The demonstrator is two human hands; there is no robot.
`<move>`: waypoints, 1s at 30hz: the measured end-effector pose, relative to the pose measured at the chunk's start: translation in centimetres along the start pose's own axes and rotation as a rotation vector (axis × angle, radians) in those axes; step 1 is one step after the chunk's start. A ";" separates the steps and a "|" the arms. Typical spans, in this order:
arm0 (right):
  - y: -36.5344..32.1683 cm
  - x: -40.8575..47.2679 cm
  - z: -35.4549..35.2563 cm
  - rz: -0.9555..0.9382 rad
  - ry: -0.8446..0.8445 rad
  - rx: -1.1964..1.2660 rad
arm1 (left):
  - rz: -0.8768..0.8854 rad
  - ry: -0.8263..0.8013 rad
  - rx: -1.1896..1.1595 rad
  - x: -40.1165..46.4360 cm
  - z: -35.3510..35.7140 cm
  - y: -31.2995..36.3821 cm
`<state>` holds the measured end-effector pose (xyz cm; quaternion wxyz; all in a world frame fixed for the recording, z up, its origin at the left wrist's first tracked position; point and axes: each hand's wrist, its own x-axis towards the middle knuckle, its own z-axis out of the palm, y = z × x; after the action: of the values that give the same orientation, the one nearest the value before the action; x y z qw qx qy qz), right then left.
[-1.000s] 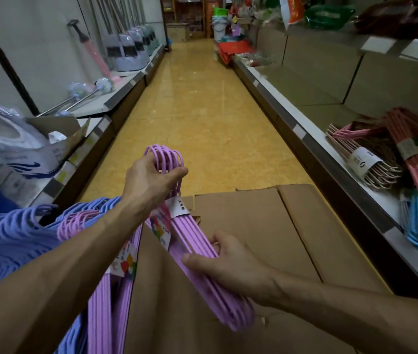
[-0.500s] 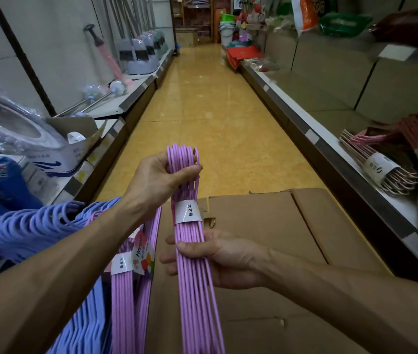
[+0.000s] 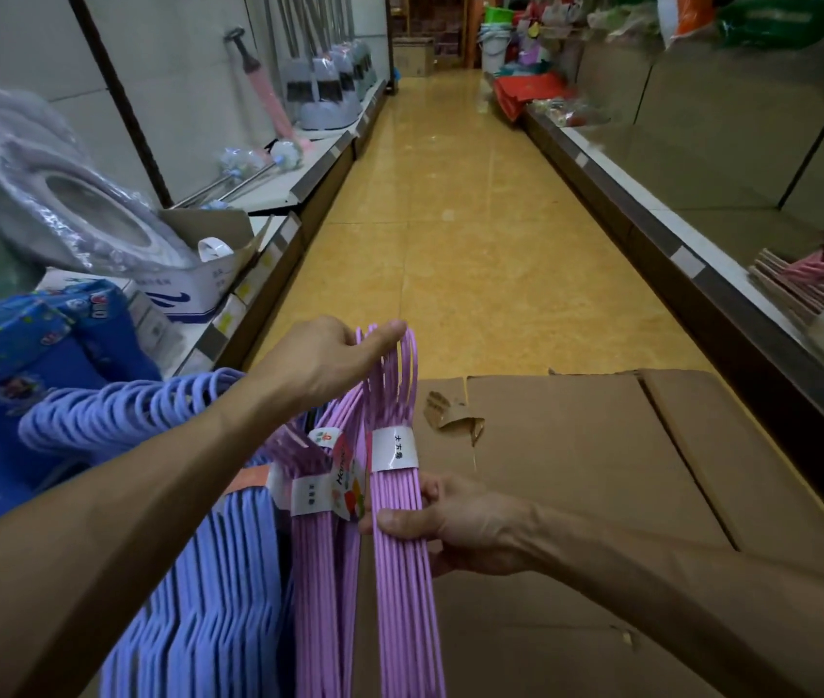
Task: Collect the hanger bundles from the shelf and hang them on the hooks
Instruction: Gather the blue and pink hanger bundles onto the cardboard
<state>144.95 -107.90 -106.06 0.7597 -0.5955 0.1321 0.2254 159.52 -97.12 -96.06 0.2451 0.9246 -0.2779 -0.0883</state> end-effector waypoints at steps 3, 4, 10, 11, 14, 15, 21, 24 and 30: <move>1.4 1.7 0.4 0.029 0.072 -0.071 | -0.017 0.008 0.279 0.4 0.5 -2.0; 2.0 2.3 0.5 0.032 0.102 -0.098 | -0.006 0.001 0.307 0.5 0.7 -2.6; 4.5 5.5 0.9 0.038 0.197 -0.177 | 0.168 -0.073 0.235 0.8 1.1 -4.6; 4.8 6.0 1.0 0.040 0.195 -0.181 | 0.174 -0.064 0.247 0.9 1.4 -4.8; 5.6 7.2 1.3 0.043 0.193 -0.198 | 0.146 -0.053 0.296 1.1 2.0 -5.7; 5.8 7.5 1.4 0.040 0.189 -0.203 | 0.139 -0.045 0.316 1.1 2.2 -5.9; 5.9 7.8 1.2 0.021 0.130 -0.248 | 0.110 0.005 0.320 1.5 2.5 -7.0; 5.7 7.5 1.0 0.012 0.086 -0.303 | 0.107 0.013 0.347 1.5 2.5 -6.5; 4.8 6.7 0.7 0.020 0.080 -0.364 | 0.150 -0.015 0.347 1.6 2.0 -5.8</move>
<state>148.29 -105.11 -113.05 0.6315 -0.7302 0.1251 0.2290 162.97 -94.64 -100.73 0.0858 0.9289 -0.3592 -0.0274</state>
